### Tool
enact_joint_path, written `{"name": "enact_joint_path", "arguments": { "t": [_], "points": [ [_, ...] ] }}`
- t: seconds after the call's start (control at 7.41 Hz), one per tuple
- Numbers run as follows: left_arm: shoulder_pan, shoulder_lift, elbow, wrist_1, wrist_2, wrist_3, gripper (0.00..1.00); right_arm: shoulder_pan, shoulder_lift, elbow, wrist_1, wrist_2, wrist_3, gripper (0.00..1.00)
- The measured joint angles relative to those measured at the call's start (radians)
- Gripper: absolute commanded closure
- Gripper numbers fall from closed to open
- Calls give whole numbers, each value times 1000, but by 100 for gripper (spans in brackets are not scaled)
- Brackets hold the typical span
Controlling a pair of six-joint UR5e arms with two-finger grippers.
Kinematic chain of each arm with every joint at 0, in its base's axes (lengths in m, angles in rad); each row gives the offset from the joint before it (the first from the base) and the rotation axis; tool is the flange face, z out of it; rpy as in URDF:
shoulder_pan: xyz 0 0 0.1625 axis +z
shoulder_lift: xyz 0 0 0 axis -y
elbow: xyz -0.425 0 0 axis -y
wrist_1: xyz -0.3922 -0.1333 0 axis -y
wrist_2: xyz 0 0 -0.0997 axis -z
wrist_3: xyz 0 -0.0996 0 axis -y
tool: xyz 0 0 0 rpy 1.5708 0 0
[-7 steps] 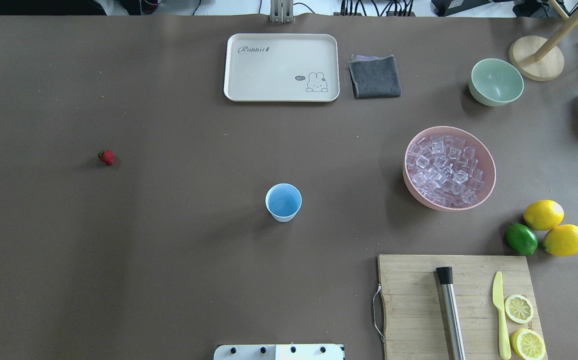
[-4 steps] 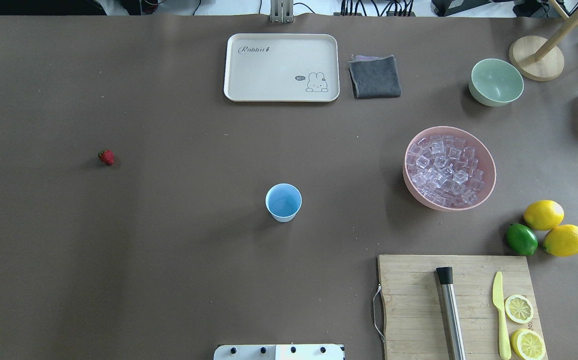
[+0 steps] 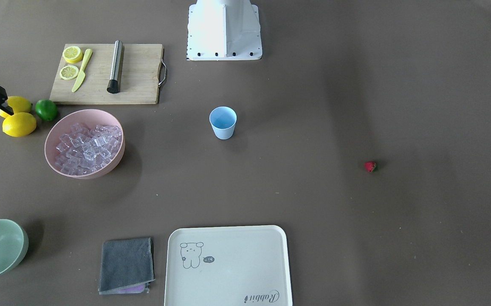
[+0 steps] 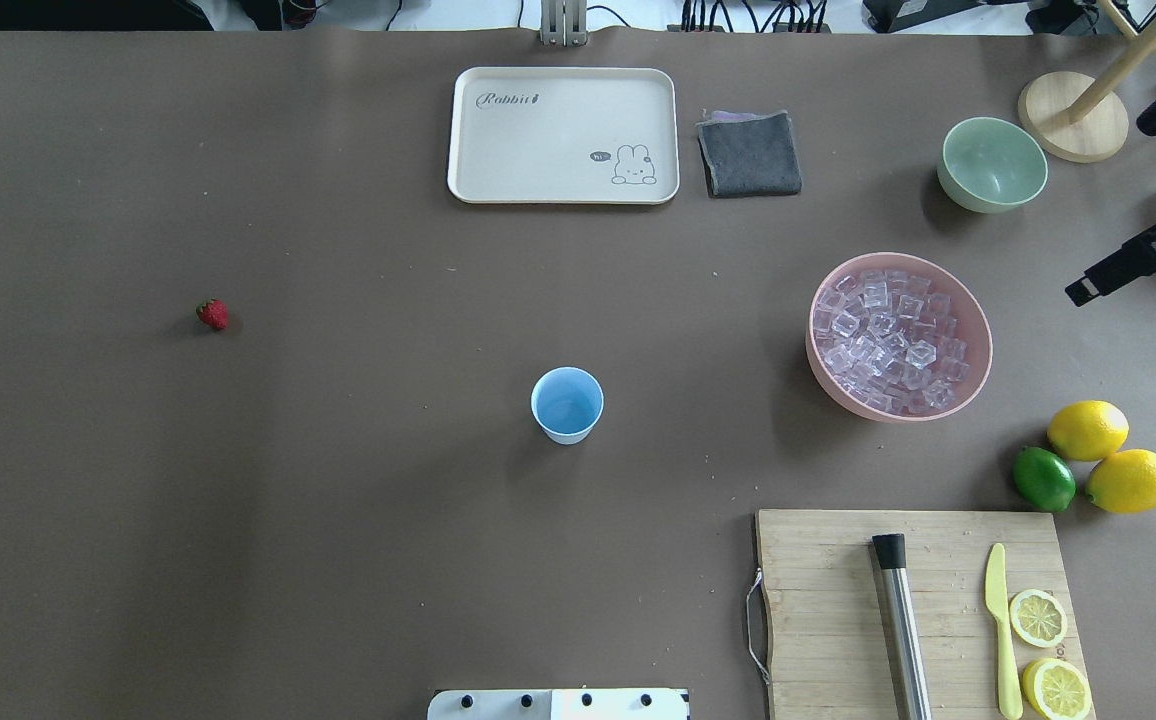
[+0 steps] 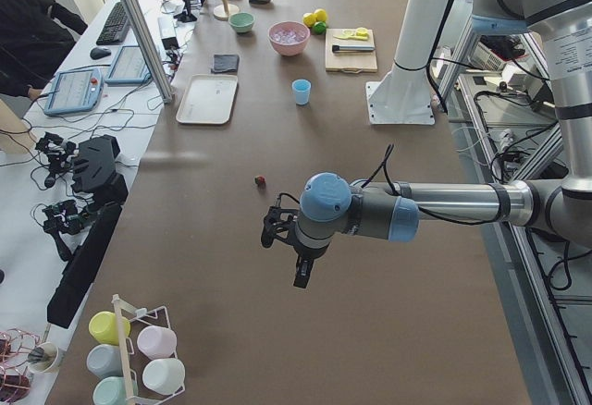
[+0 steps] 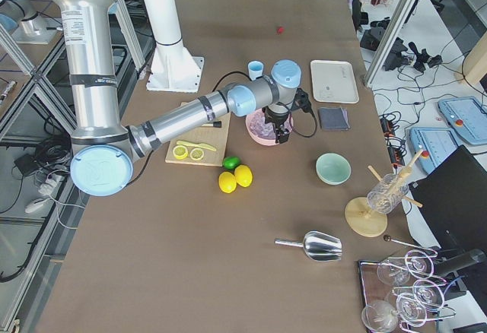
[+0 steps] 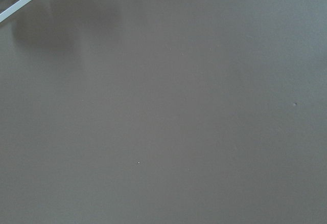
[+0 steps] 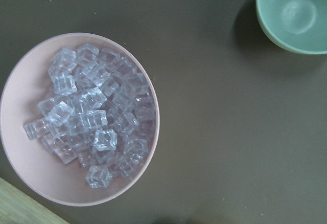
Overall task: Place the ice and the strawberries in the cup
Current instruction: 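Lower the right gripper into the pink bowl of ice cubes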
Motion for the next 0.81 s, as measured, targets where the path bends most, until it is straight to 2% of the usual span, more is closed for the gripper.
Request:
{"name": "enact_joint_path", "arguments": {
  "t": [0.27,0.81],
  "points": [
    [0,-3,0,-1,0,-1,2,-124,62,-2,0,-67,60,17],
    [0,-4,-1,0,-1,-1,2,-288,85,-1,0,-231,132,38]
  ]
}}
